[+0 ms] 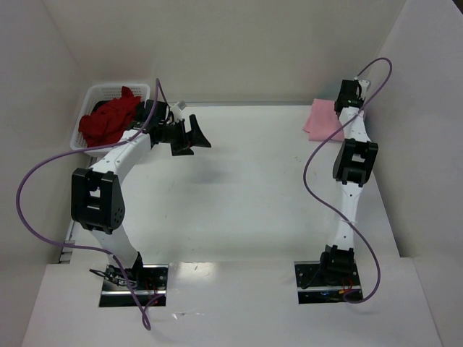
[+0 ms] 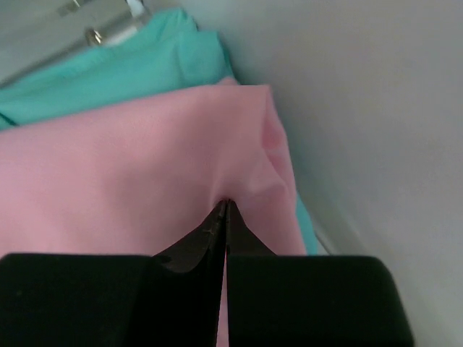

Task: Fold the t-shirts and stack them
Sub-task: Put the neatly folded tshirt into the corner of the board with the right arm

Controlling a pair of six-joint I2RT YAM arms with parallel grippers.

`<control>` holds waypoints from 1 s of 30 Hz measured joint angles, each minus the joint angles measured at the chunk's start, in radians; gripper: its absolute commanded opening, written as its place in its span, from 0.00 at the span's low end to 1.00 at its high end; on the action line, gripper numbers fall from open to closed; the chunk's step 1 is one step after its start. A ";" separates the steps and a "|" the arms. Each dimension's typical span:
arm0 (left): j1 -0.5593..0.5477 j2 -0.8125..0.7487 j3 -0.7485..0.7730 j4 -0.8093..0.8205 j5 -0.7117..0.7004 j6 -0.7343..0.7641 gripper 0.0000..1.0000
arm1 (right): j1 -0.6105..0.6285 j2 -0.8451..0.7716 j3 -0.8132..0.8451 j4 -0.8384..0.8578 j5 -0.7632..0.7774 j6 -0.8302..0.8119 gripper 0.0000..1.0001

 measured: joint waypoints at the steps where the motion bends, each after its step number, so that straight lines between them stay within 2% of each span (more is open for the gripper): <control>1: 0.000 0.000 0.000 0.000 0.000 -0.002 1.00 | -0.001 0.017 0.000 -0.001 0.003 -0.001 0.05; 11: -0.003 0.000 0.000 0.001 0.000 -0.023 1.00 | -0.008 0.073 0.080 -0.022 0.029 -0.003 0.06; 16: -0.017 0.001 0.000 0.010 0.001 -0.042 1.00 | -0.014 0.073 0.135 -0.034 0.025 -0.004 0.16; 24: -0.034 0.021 0.000 0.017 0.008 -0.047 1.00 | -0.014 0.074 0.195 -0.031 0.007 -0.007 0.16; 30: -0.035 0.036 0.021 0.011 0.008 -0.047 1.00 | -0.014 0.136 0.263 -0.030 0.004 -0.007 0.18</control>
